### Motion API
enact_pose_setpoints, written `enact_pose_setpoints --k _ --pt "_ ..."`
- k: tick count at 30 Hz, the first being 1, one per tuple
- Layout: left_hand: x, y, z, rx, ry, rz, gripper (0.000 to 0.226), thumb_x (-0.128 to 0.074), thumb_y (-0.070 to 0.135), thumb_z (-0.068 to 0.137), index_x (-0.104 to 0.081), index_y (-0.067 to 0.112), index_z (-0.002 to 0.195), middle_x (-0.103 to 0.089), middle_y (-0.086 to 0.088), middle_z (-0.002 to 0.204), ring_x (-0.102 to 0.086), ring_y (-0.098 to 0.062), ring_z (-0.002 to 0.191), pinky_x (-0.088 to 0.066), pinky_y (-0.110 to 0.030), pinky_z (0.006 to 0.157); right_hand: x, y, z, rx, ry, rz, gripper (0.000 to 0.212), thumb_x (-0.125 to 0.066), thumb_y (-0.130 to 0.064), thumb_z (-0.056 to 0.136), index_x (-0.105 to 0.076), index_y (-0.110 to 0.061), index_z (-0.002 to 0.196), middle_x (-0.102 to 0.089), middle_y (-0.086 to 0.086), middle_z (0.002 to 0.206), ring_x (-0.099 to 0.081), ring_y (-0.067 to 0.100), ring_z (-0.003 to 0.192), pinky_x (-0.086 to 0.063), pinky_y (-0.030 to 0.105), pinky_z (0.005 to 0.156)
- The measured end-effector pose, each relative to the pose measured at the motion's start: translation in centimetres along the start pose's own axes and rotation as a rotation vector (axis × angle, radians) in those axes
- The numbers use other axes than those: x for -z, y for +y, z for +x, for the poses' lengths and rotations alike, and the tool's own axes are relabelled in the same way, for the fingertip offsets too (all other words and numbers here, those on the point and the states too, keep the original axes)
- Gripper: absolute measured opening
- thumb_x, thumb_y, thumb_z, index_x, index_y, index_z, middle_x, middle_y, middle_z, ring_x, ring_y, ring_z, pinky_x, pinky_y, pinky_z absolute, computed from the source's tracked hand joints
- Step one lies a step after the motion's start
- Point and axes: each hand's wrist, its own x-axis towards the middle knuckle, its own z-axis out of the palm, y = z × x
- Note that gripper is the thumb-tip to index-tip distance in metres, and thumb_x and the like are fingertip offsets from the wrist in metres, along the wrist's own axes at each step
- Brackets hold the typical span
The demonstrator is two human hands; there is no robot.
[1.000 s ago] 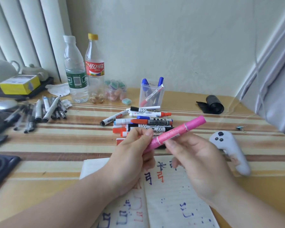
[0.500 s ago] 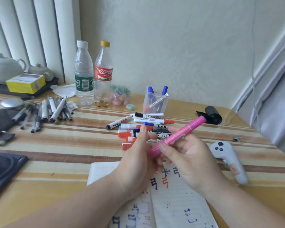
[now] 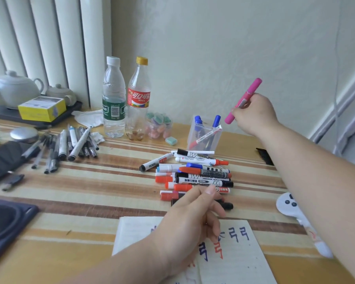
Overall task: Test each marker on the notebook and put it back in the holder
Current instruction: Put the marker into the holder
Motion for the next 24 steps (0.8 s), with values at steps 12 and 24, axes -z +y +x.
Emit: enact_pose_setpoints --k 12,24 --pt "0.1 0.0 0.1 -0.009 -0.028 0.006 0.036 -0.065 0.039 0.084 -0.061 0.006 0.098 -0.065 -0.006 0.081 -0.052 -0.019 0.056 -0.043 -0.027 0.055 -1.8 -0.4 0.8 0.061 -0.056 -0.094 0.004 -0.067 -0.013 0.084 -0.067 -0.014 0.088 -0.071 0.006 0.085 -0.067 0.029 0.082 -0.048 0.032 0.066" --pt "0.1 -0.2 0.2 -0.019 -0.032 0.033 0.024 -0.067 0.033 0.086 -0.061 0.01 0.094 -0.065 -0.006 0.082 -0.053 -0.018 0.055 -0.044 -0.028 0.054 -2.8 -1.4 0.8 -0.114 -0.162 -0.045 0.014 -0.067 -0.024 0.082 -0.069 -0.013 0.073 -0.064 0.001 0.071 -0.055 0.021 0.066 -0.039 0.029 0.057"
